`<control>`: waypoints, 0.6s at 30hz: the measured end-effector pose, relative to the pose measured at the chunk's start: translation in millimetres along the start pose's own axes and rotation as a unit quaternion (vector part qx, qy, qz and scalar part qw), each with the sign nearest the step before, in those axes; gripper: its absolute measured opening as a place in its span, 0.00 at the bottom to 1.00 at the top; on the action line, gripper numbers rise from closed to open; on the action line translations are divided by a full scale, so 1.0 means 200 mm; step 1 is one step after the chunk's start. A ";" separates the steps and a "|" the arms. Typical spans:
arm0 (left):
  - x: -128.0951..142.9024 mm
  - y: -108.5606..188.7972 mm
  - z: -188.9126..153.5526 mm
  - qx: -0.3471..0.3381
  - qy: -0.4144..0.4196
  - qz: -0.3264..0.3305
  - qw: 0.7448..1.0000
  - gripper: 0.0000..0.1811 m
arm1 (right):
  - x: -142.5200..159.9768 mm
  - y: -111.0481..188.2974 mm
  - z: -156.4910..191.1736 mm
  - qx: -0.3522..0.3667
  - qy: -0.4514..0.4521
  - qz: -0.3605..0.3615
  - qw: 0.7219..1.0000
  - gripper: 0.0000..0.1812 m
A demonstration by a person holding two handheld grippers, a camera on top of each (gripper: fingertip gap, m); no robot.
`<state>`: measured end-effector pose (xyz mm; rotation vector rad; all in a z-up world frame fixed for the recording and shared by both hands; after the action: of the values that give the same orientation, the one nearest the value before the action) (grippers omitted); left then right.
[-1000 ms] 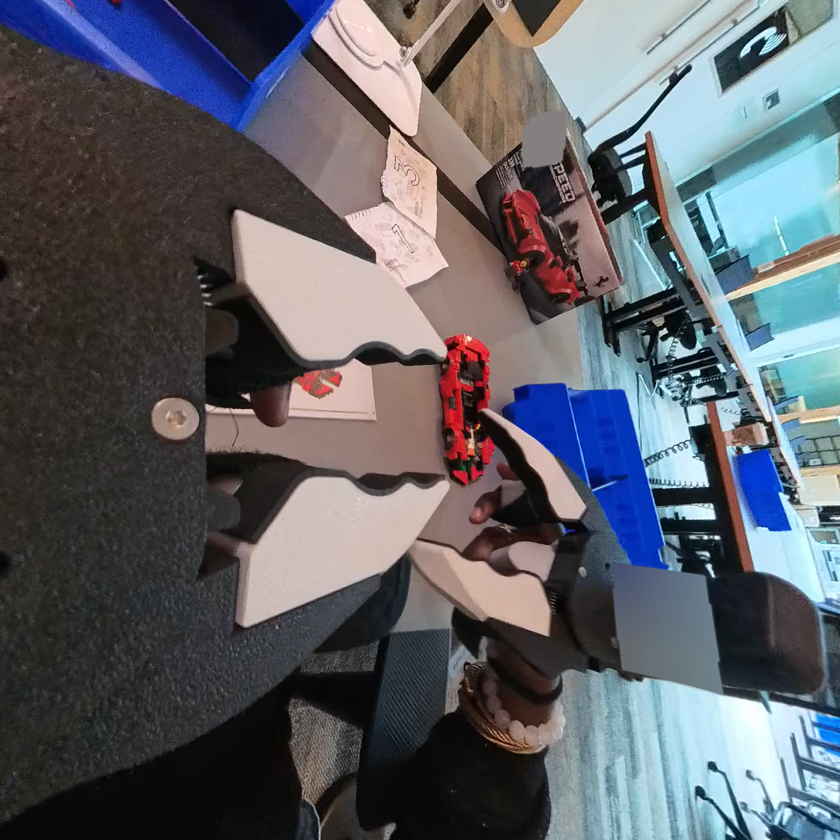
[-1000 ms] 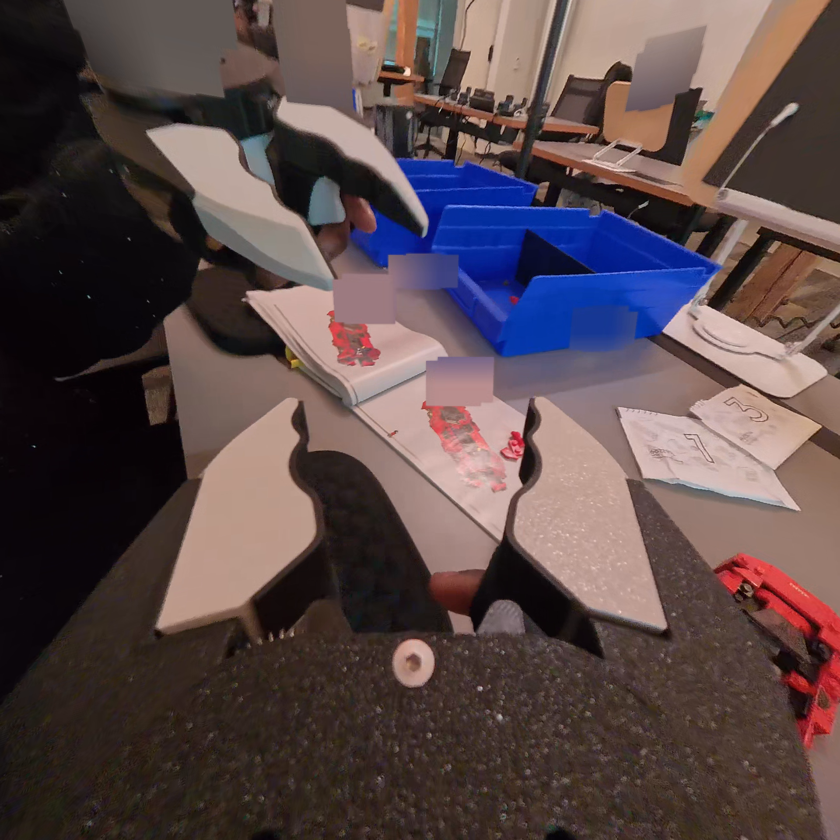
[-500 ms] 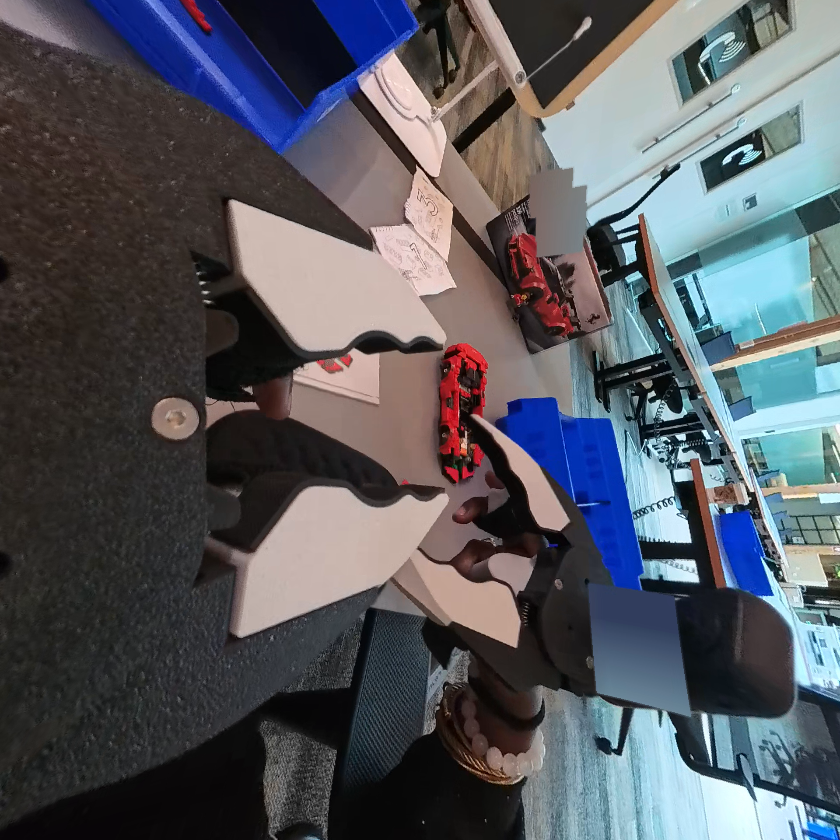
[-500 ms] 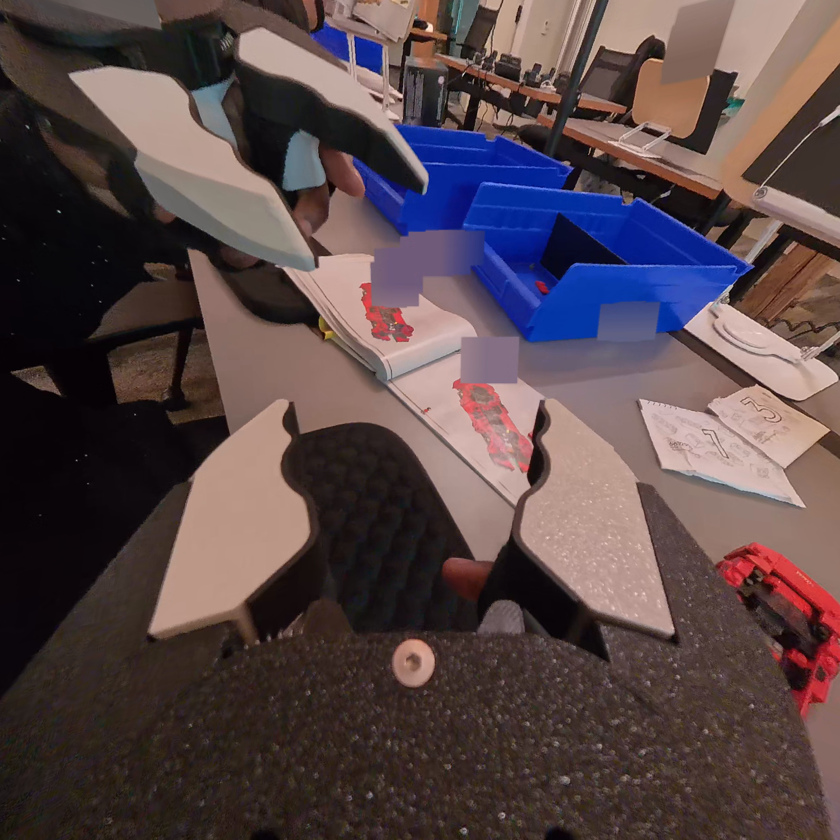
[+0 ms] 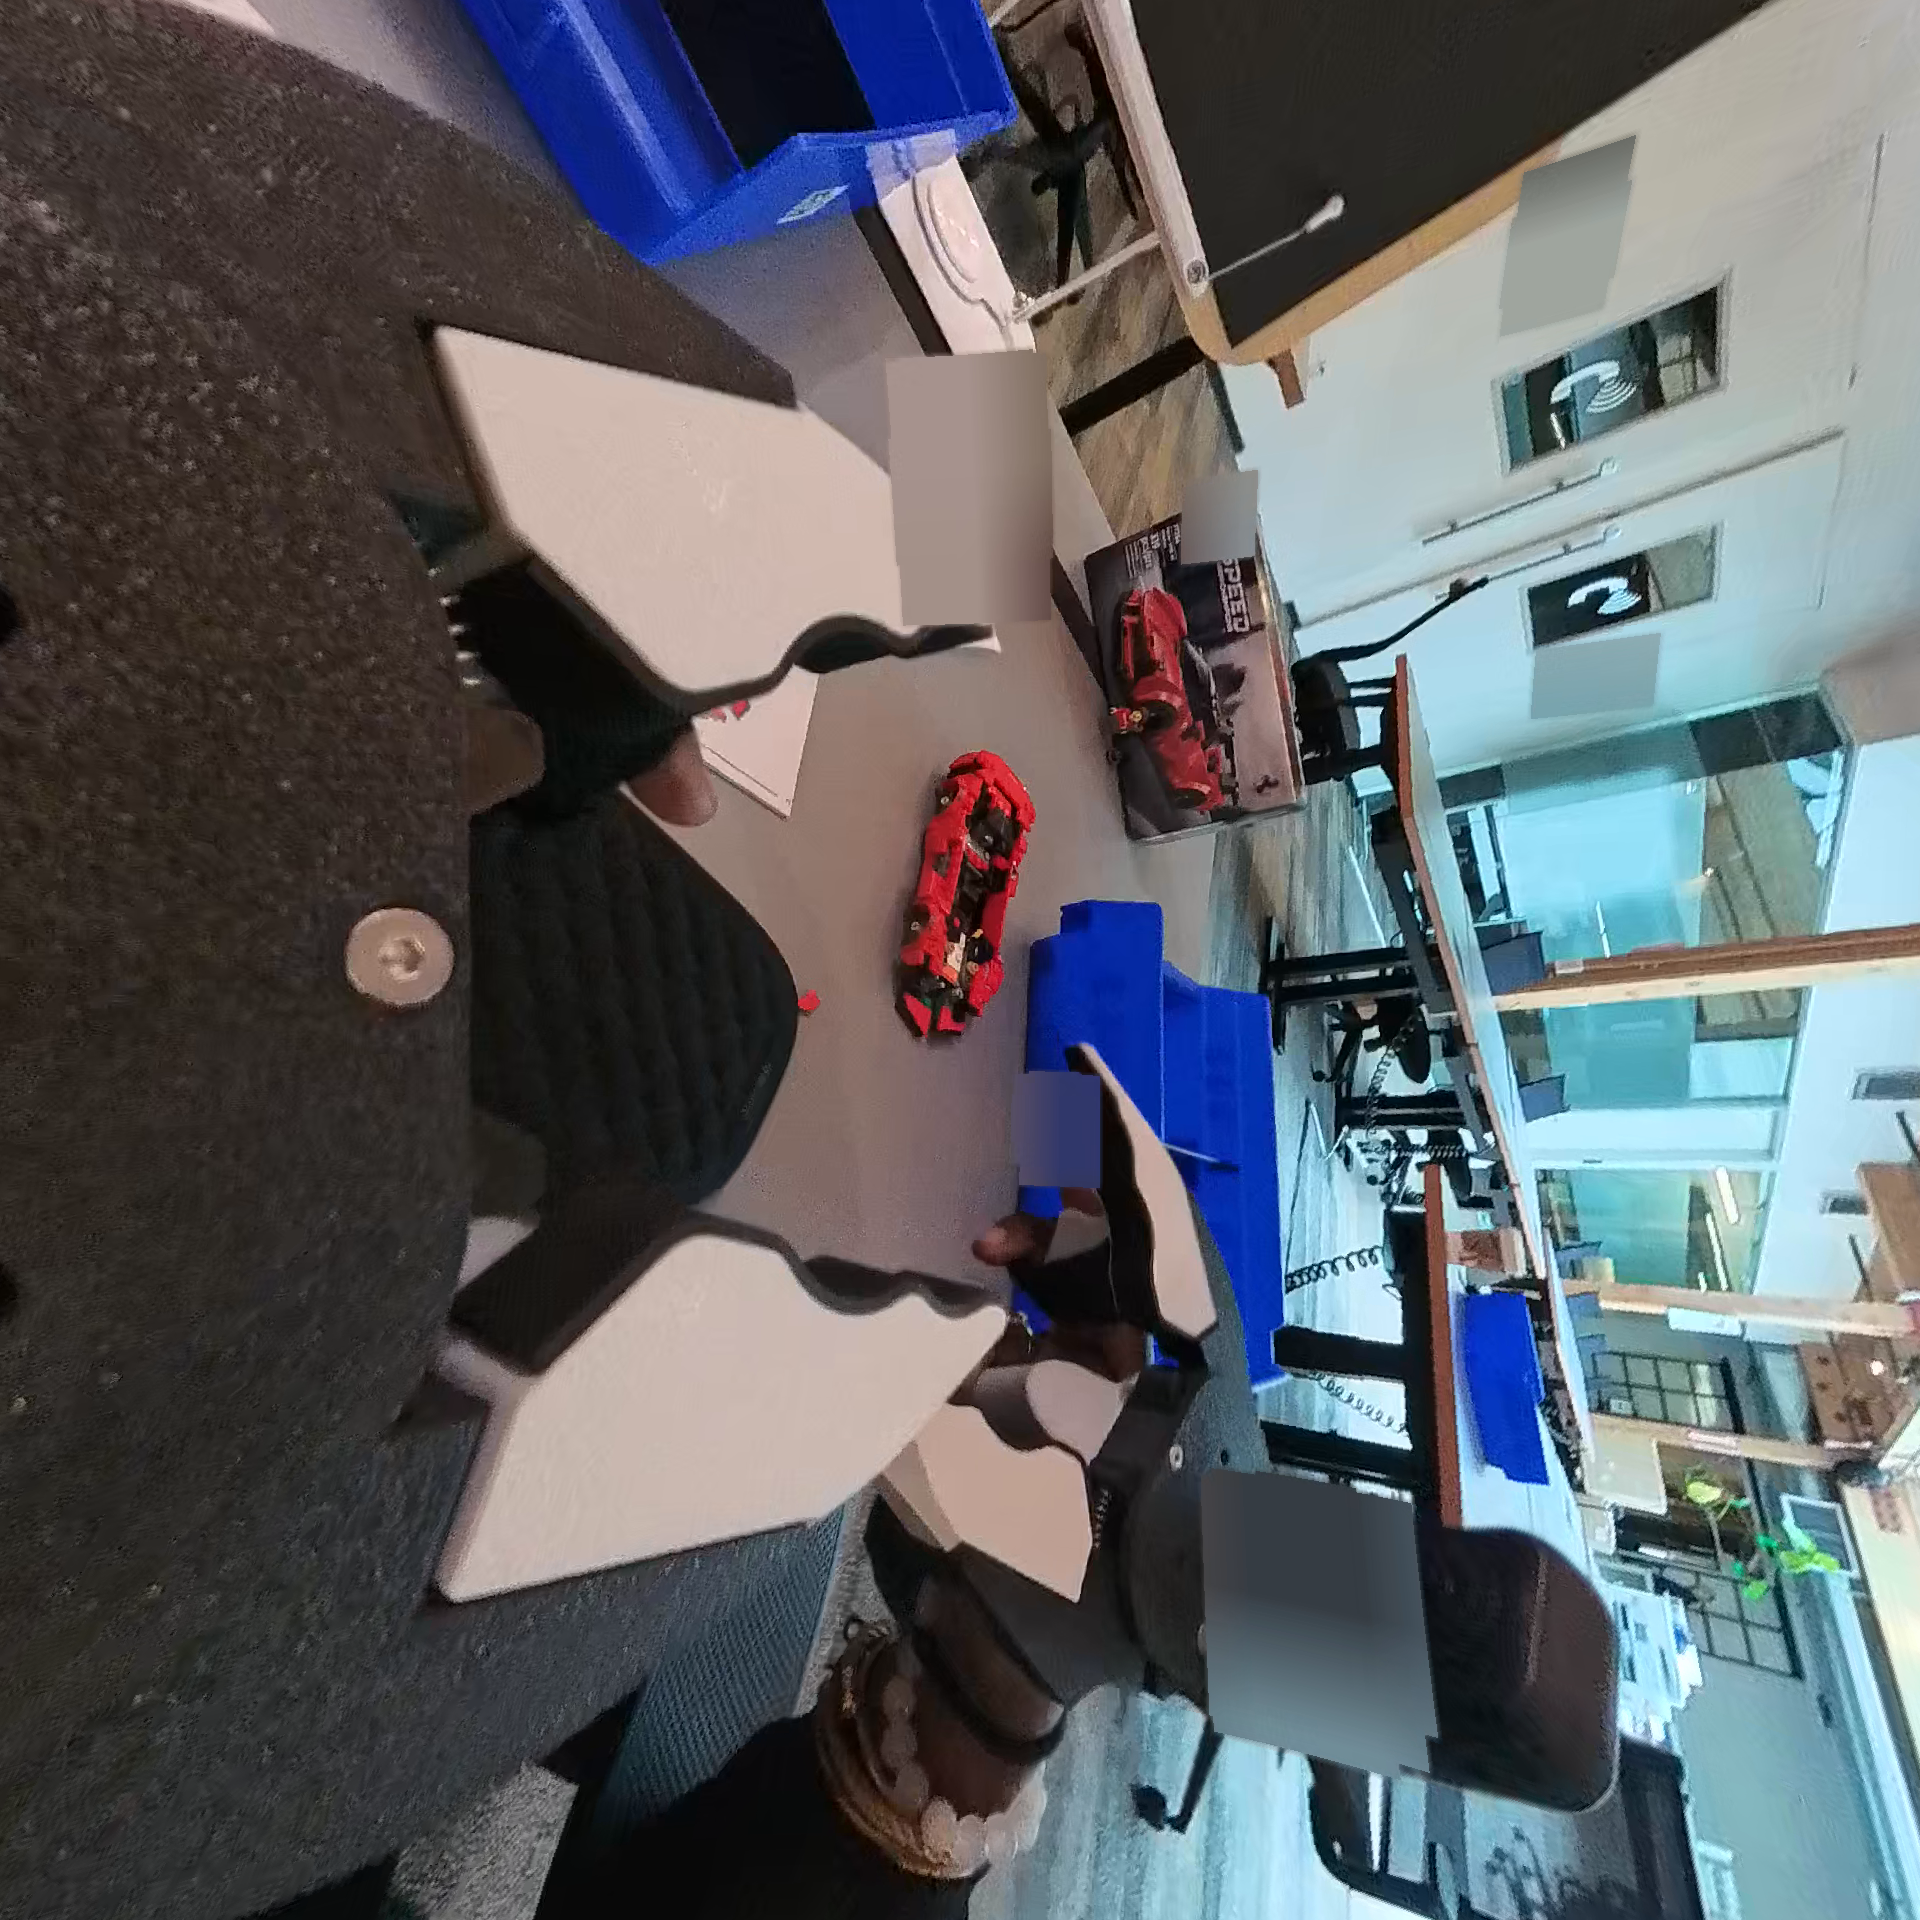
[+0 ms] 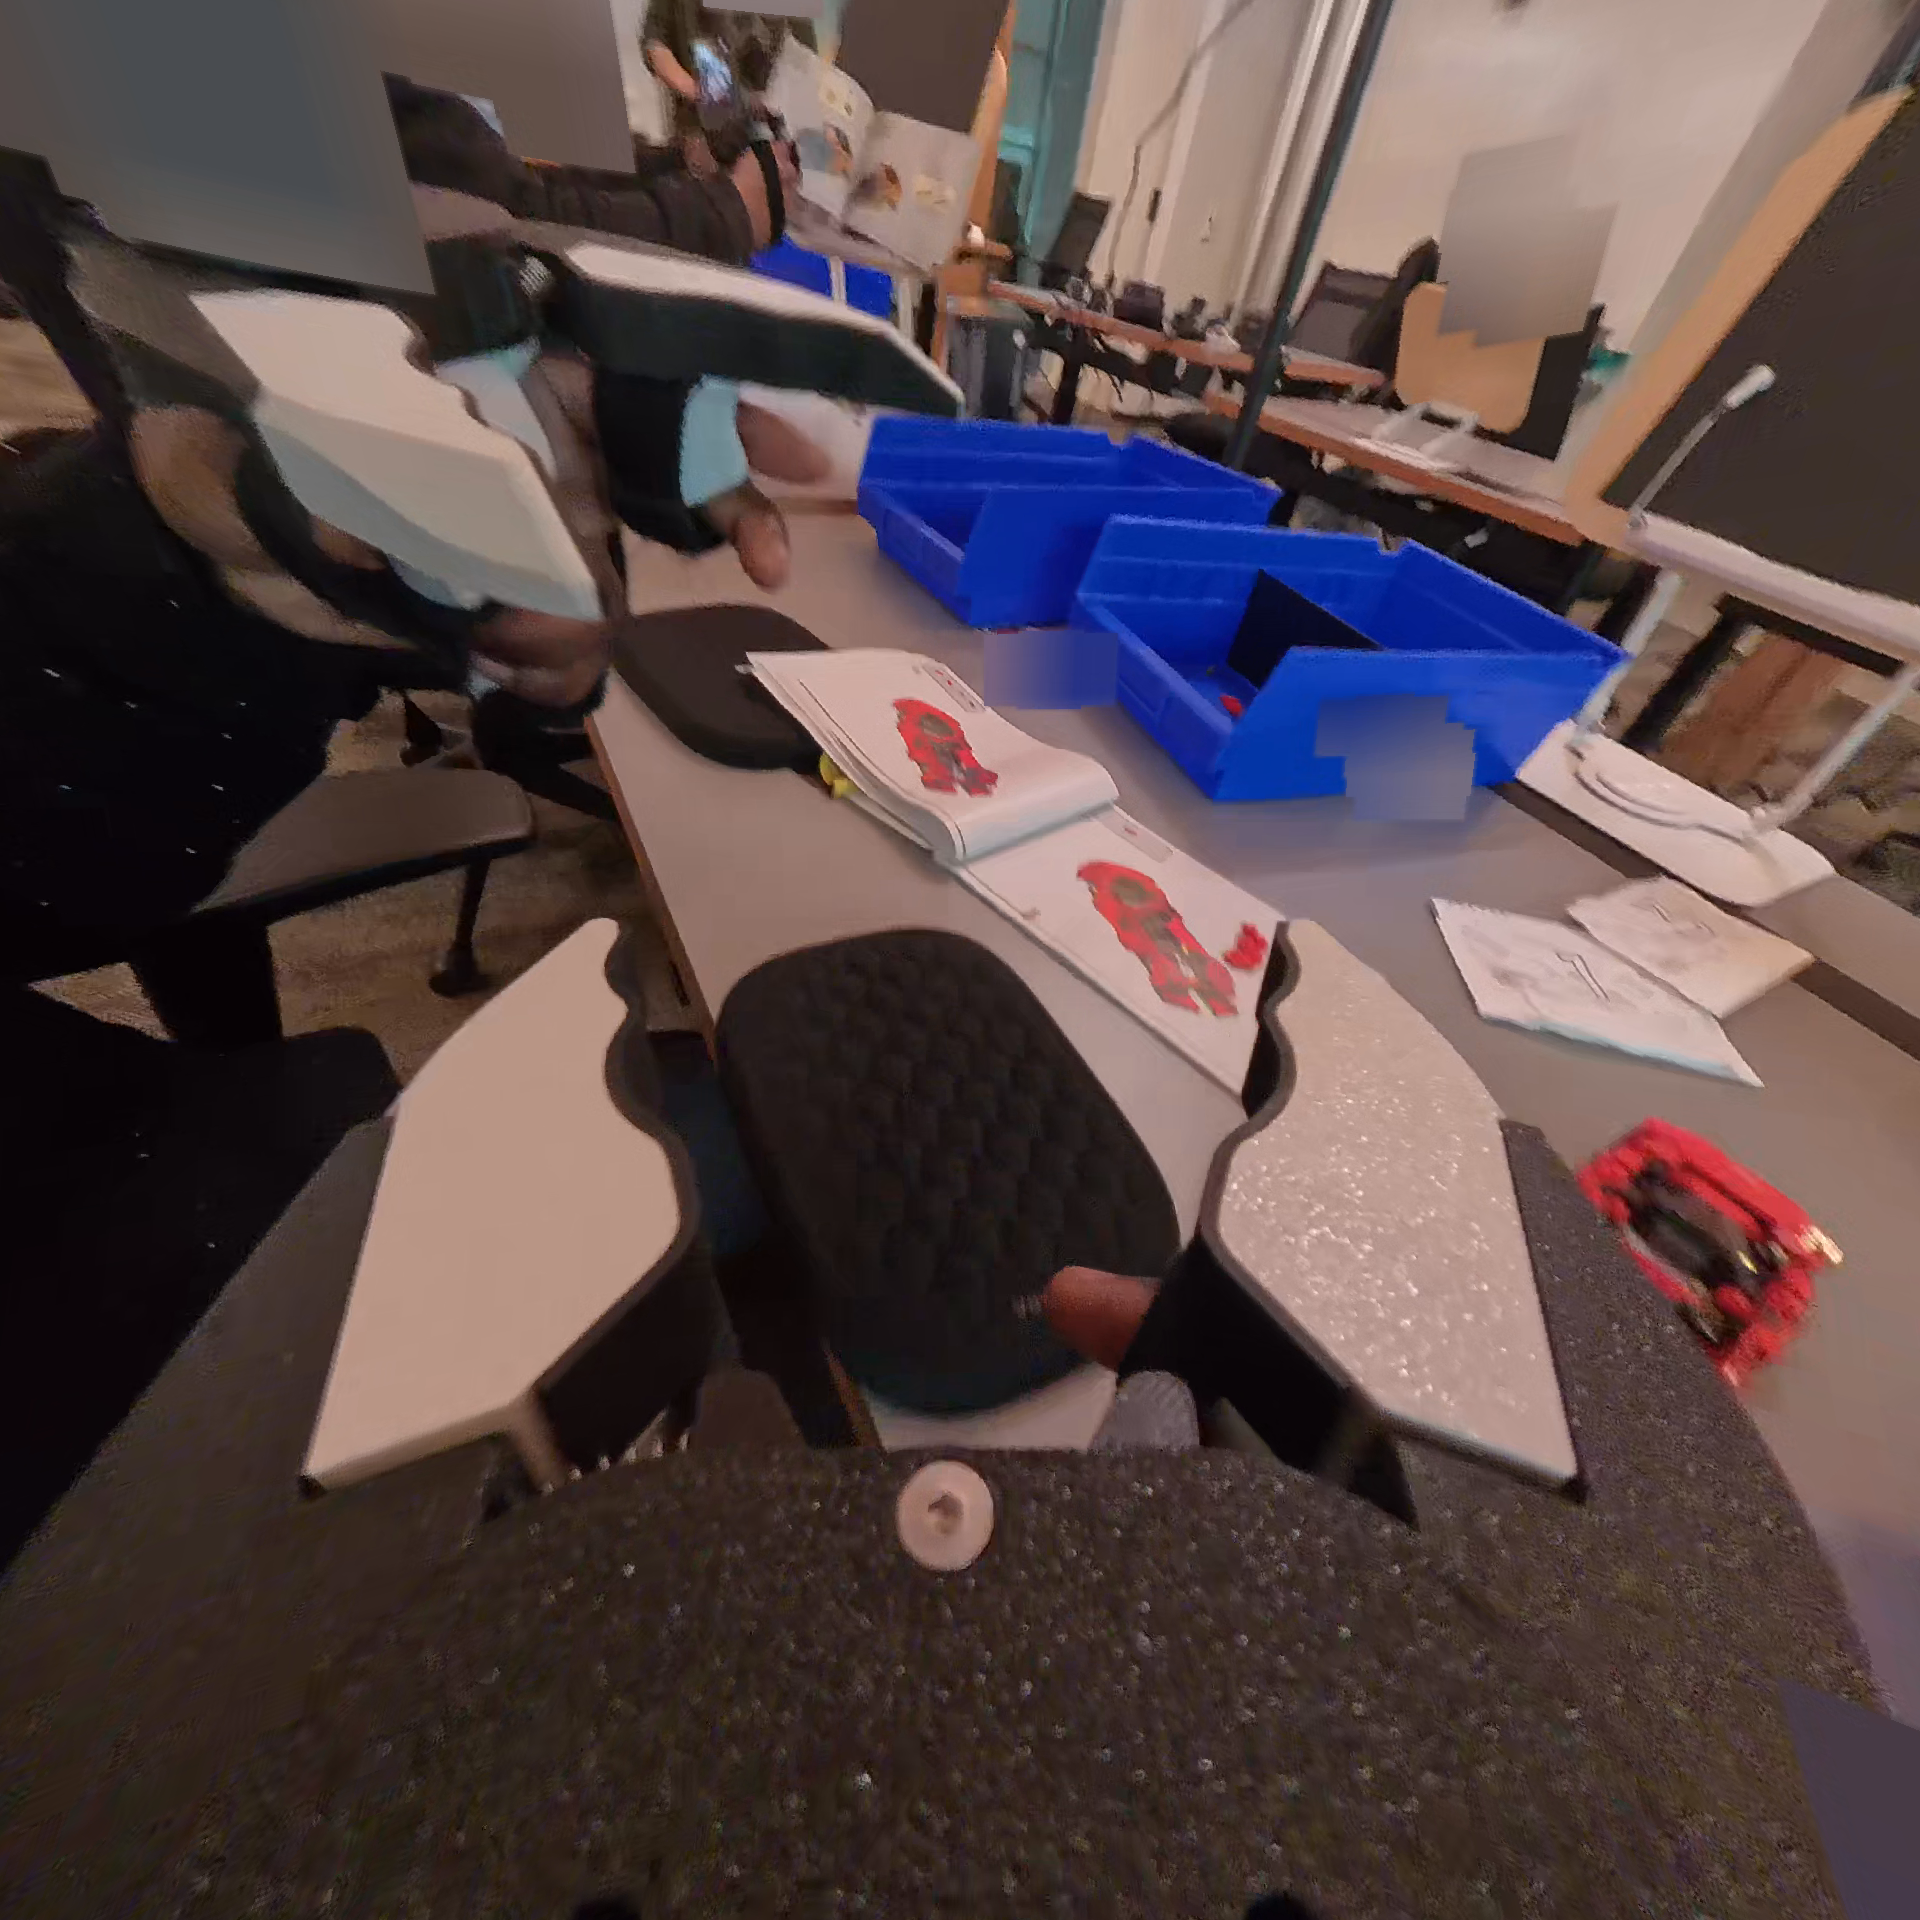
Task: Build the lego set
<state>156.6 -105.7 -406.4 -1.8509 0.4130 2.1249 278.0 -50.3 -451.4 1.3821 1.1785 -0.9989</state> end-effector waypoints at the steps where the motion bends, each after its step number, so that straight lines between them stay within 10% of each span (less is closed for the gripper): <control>1: 0.00 0.00 -0.02 -0.002 0.004 -0.002 1.000 0.64 | 0.02 0.04 0.00 0.013 -0.003 0.014 1.000 0.63; 9: 0.10 -0.07 -0.09 0.003 0.037 0.040 0.999 0.65 | 0.31 0.29 -0.16 0.130 -0.098 0.148 0.976 0.66; 18: 0.35 -0.36 0.01 0.027 0.057 0.123 0.990 0.59 | 0.56 0.21 -0.38 0.139 -0.176 0.211 0.951 0.64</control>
<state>174.2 -37.4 -476.7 -1.9858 0.7534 2.1412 338.2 39.8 -543.2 1.5139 0.4608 -1.0661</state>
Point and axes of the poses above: each gripper's, where its closed fingertips meet, y back along the fingers, x out of its underside, z = x × y across the jaws, the point moved 5 cm from there along y, back along the fingers, and after that the axes turned 5 degrees about -x, right-handed, at the moved point
